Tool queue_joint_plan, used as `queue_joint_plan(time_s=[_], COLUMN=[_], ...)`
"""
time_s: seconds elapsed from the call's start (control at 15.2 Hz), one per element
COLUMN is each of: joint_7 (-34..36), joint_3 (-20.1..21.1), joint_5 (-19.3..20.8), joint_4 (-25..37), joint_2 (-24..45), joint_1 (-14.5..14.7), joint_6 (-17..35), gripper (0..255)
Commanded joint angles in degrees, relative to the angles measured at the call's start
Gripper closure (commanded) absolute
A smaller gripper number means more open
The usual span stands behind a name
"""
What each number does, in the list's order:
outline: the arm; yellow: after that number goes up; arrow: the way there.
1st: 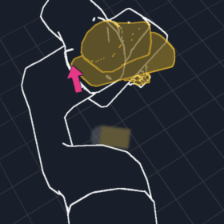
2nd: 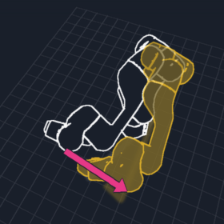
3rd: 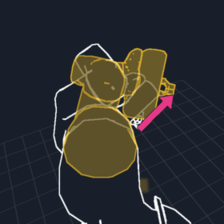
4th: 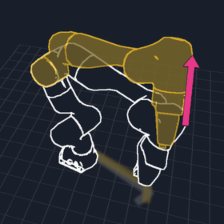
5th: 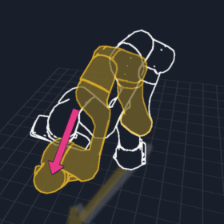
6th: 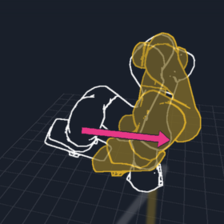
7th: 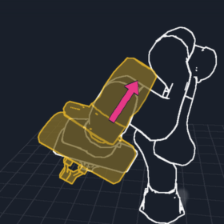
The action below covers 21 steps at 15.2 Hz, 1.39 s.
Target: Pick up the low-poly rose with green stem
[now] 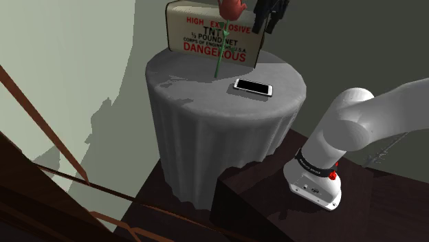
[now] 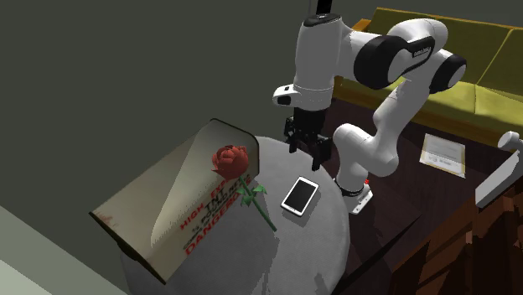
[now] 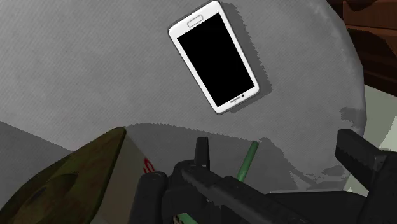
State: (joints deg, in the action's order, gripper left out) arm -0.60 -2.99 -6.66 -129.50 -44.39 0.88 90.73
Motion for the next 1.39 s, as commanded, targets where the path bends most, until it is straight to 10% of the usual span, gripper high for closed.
queue_joint_plan(time_s=[0.0, 0.79, 1.32], joint_7=[0.0, 19.3, 19.8], joint_3=[0.0, 12.2, 12.0], joint_5=[0.0, 11.7, 11.5], joint_4=[0.0, 27.4, 20.0], joint_2=[0.0, 29.0, 27.5], joint_1=[0.0, -4.2, -4.0], joint_6=[0.0, -0.5, 5.4], gripper=[0, 0, 0])
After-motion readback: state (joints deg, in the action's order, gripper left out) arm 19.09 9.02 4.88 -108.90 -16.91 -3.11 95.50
